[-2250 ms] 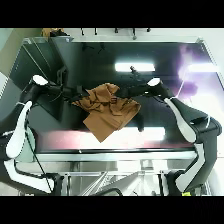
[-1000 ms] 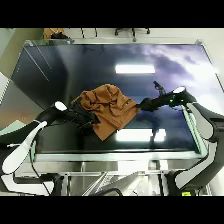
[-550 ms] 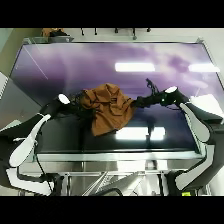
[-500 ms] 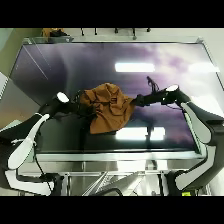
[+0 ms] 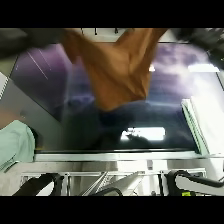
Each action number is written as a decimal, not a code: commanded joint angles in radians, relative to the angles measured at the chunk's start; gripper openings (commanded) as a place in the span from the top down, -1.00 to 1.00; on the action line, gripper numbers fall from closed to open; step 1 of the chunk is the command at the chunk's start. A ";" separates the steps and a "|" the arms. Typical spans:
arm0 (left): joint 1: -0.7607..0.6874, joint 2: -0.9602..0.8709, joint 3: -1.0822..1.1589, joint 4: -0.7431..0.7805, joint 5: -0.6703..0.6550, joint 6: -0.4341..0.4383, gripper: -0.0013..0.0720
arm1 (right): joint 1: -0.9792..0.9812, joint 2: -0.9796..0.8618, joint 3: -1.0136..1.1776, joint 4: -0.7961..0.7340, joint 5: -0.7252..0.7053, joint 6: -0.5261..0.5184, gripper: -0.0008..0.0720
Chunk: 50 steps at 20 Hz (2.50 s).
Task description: Fold the shirts.
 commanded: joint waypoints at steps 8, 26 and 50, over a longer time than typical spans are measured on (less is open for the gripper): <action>0.245 0.362 0.053 0.085 0.237 0.010 0.91 | -0.082 0.259 0.246 -0.164 -0.238 -0.044 0.92; 0.093 -0.794 0.088 0.163 0.050 0.073 0.90 | 0.077 -0.740 0.084 -0.727 -0.130 0.129 0.92; 0.534 -0.204 -1.058 0.293 -0.182 -0.106 -0.88 | -0.159 -0.821 0.066 -0.882 0.181 0.179 -0.22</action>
